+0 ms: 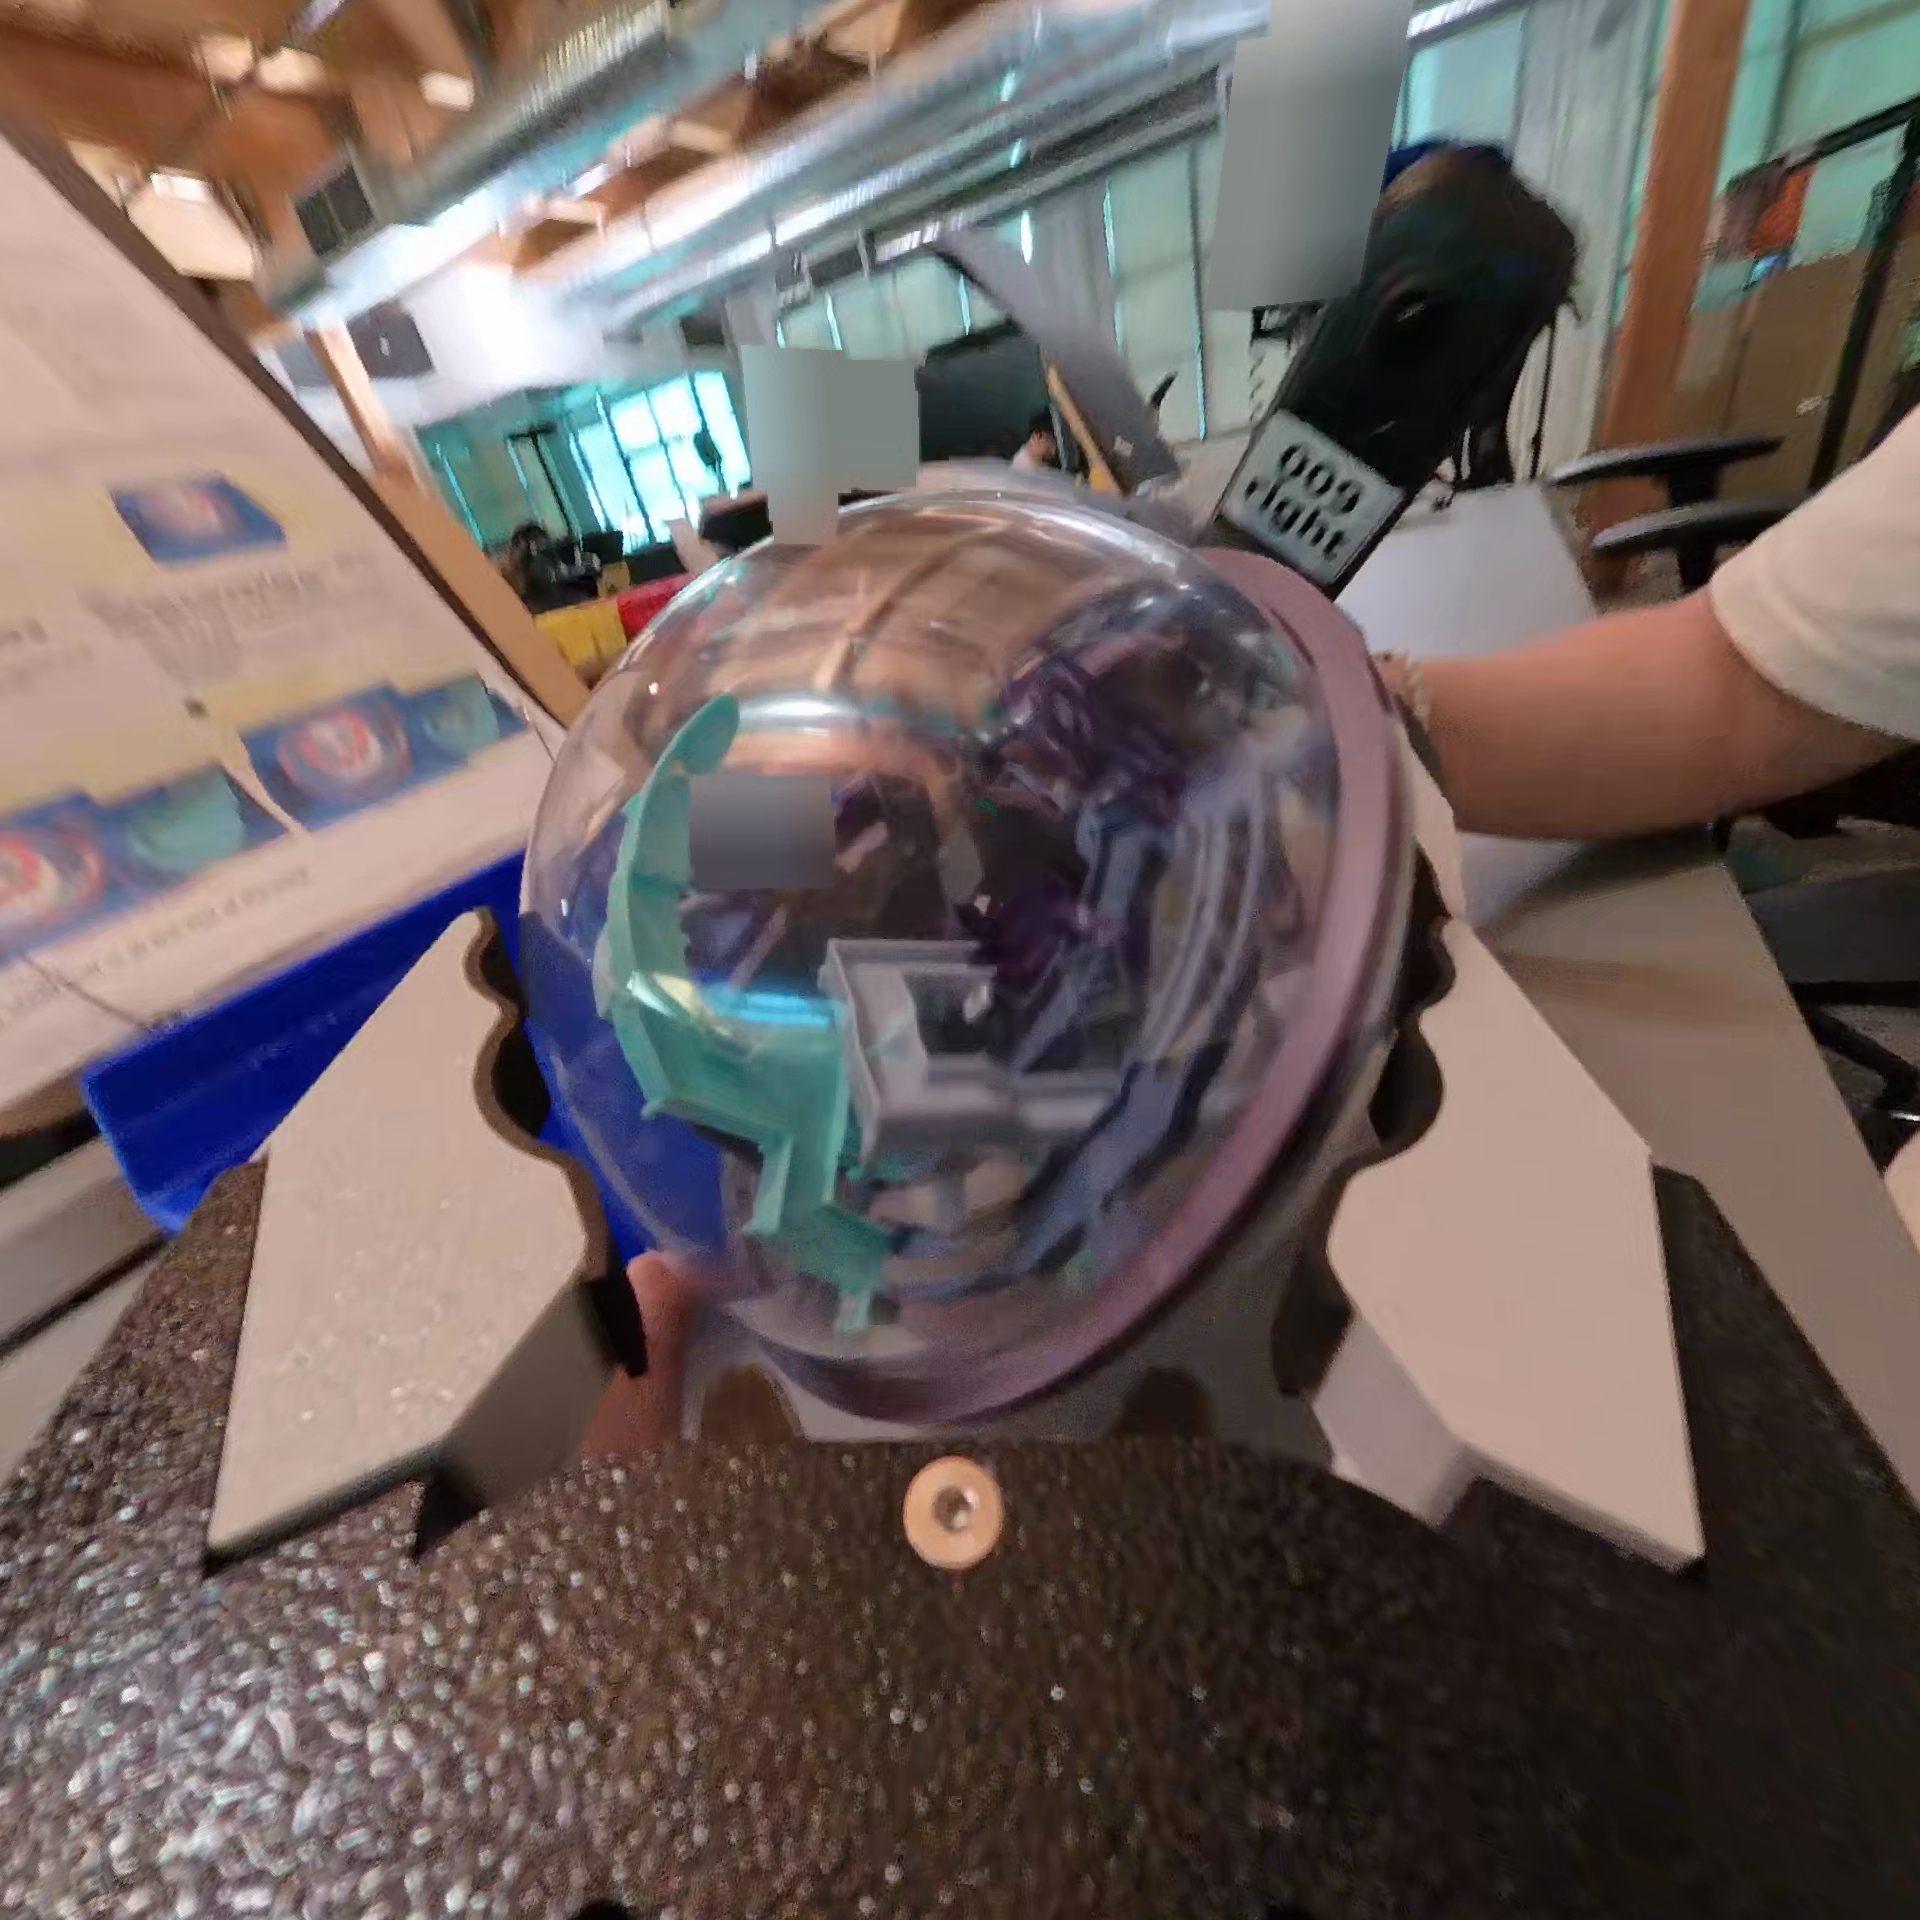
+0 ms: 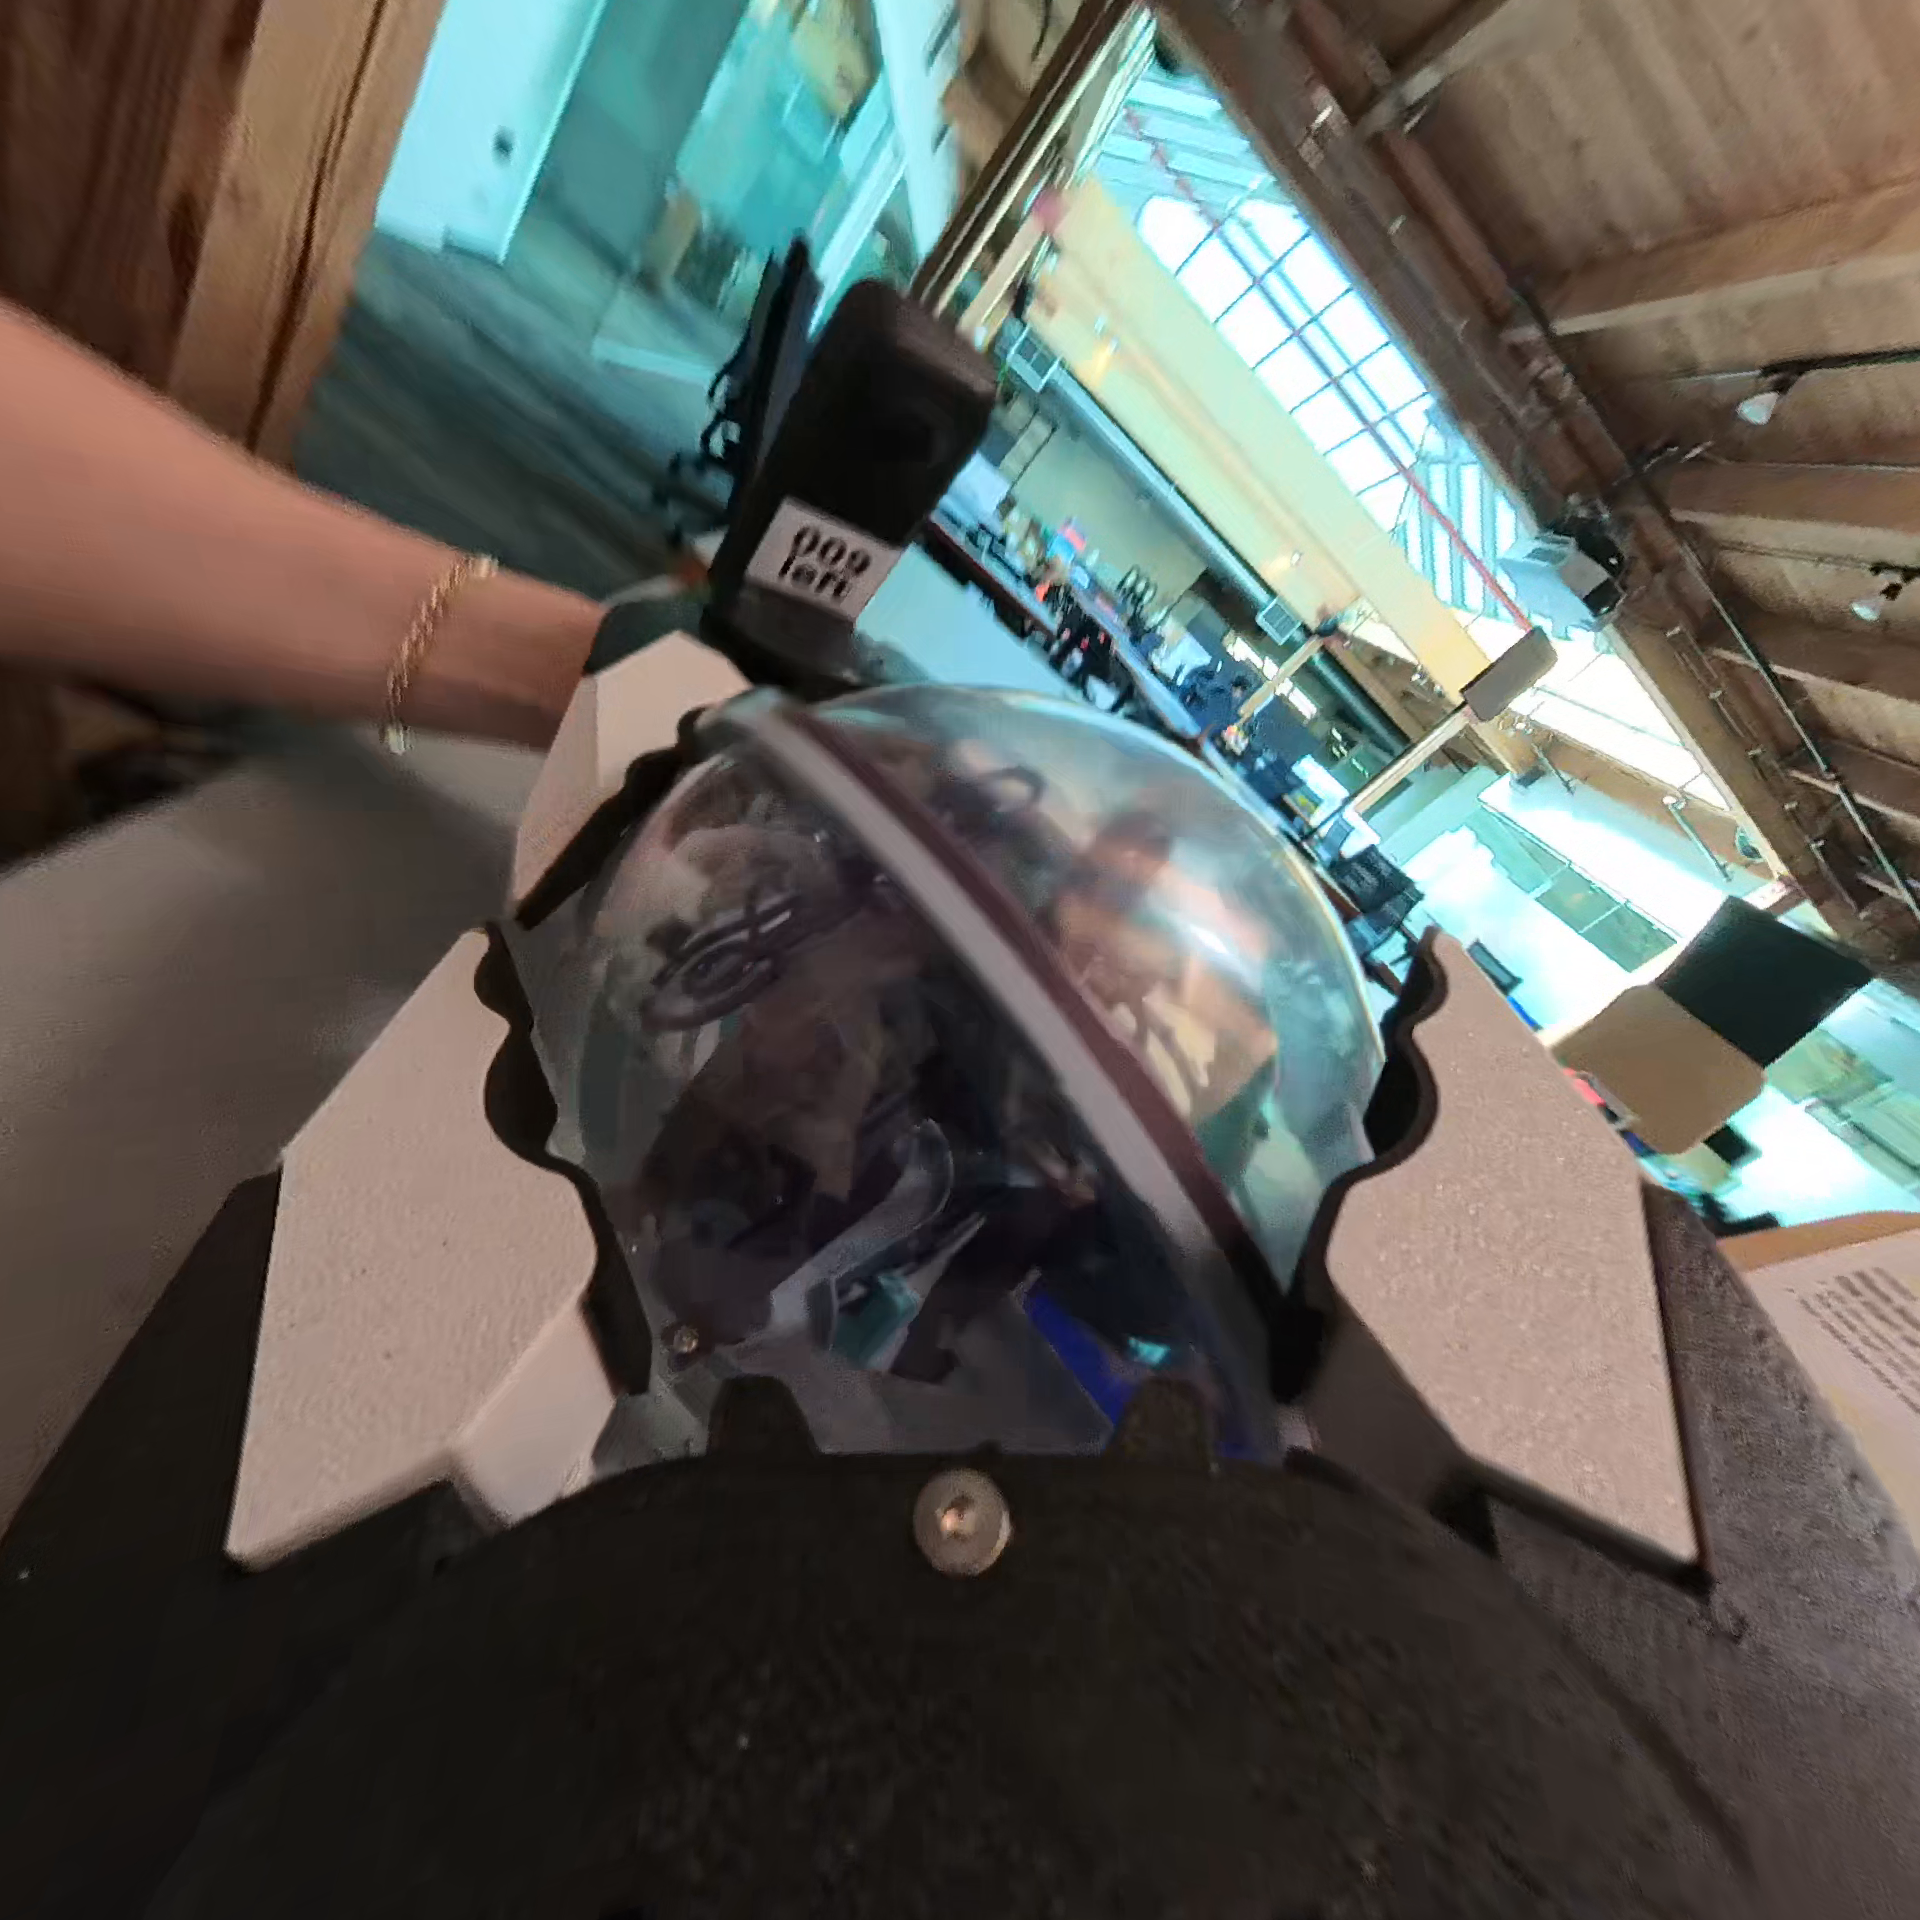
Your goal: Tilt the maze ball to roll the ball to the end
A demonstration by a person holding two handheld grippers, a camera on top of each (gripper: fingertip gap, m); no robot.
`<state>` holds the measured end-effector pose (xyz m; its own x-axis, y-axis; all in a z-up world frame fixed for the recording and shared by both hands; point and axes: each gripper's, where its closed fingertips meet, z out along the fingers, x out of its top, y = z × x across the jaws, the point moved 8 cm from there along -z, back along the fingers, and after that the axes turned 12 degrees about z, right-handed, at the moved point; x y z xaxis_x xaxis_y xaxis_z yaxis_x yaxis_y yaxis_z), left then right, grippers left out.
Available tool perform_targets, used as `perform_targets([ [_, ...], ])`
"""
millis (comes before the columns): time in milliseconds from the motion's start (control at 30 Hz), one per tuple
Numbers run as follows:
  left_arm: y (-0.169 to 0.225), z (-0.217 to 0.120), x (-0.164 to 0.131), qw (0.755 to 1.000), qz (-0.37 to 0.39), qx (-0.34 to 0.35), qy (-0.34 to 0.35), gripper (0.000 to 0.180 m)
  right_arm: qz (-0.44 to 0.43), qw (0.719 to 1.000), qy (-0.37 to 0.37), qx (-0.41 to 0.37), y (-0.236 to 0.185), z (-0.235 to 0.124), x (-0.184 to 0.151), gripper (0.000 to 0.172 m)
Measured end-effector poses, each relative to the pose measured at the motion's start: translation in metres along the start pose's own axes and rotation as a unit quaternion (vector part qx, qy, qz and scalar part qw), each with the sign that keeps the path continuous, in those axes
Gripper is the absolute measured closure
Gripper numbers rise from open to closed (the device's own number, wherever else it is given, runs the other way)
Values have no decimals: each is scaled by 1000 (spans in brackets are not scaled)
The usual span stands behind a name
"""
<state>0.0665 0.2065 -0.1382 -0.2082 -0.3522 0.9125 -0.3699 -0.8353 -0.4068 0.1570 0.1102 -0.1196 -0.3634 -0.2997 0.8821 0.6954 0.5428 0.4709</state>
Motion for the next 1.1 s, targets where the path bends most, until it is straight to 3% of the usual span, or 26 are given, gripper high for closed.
perform_targets([
  [100, 15, 7, -18, 999, -3, -8, -49, 23, -61, 996, -56, 10, -17, -5, -18, 14],
  [233, 31, 12, -35, 994, -9, -27, -106, 23, -86, 993, -78, 27, -31, -14, -36, 15],
  [733, 53, -13, -28, 993, -9, -30, -112, 23, -178, 981, -68, 39, -63, -9, -29, 14],
  [967, 64, -32, -26, 988, -14, -20, -150, 28, -244, 965, -87, 44, -76, -5, -27, 14],
  [1100, 70, -56, -11, 992, -95, -18, -78, 25, -262, 960, -87, 51, -86, -4, -24, 14],
])
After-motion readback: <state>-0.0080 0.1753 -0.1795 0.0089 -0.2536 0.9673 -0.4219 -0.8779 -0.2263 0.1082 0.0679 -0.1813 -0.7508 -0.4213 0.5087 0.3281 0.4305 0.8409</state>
